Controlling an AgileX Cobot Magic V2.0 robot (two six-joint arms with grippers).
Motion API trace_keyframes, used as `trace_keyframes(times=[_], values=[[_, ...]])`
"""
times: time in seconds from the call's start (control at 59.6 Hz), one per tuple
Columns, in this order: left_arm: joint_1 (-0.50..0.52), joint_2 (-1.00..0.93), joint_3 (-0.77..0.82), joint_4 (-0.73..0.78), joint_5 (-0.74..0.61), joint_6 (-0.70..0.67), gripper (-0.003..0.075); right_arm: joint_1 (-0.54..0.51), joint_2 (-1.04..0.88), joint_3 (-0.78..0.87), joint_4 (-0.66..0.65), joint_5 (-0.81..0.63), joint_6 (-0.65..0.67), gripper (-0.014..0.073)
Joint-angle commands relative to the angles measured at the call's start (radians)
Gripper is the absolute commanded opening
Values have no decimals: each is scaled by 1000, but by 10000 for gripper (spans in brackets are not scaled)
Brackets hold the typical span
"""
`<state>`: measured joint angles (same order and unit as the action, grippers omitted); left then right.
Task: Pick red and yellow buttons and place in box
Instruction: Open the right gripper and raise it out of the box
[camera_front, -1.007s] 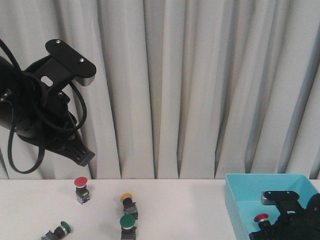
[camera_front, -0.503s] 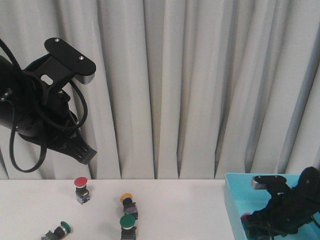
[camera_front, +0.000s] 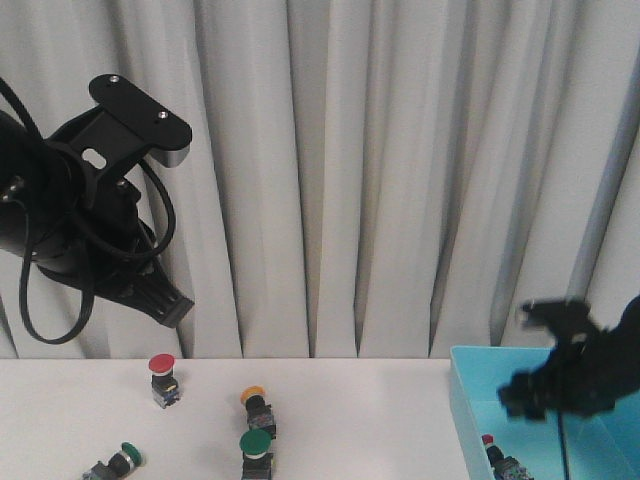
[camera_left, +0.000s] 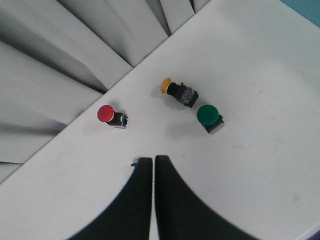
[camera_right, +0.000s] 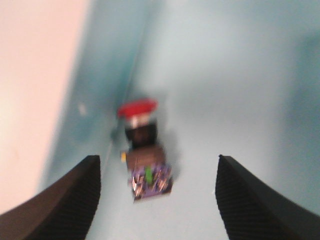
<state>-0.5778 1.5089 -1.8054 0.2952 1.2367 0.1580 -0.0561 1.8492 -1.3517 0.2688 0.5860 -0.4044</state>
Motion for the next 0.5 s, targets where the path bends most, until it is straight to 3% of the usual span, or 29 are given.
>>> trace_keyframes(times=[0.0, 0.168, 0.268, 0.487], values=[[-1, -36, -18, 16, -60, -13, -5, -4, -178, -29, 20, -128, -8, 450], [-1, -36, -18, 16, -64, -13, -5, -3, -365, -29, 64, -218, -11, 421], [-1, -36, -18, 16, -70, -13, -5, -3, -462, -29, 109, -229, -12, 353], [-1, -36, -18, 16, -103, -13, -5, -3, -633, -28, 129, -153, -43, -15]])
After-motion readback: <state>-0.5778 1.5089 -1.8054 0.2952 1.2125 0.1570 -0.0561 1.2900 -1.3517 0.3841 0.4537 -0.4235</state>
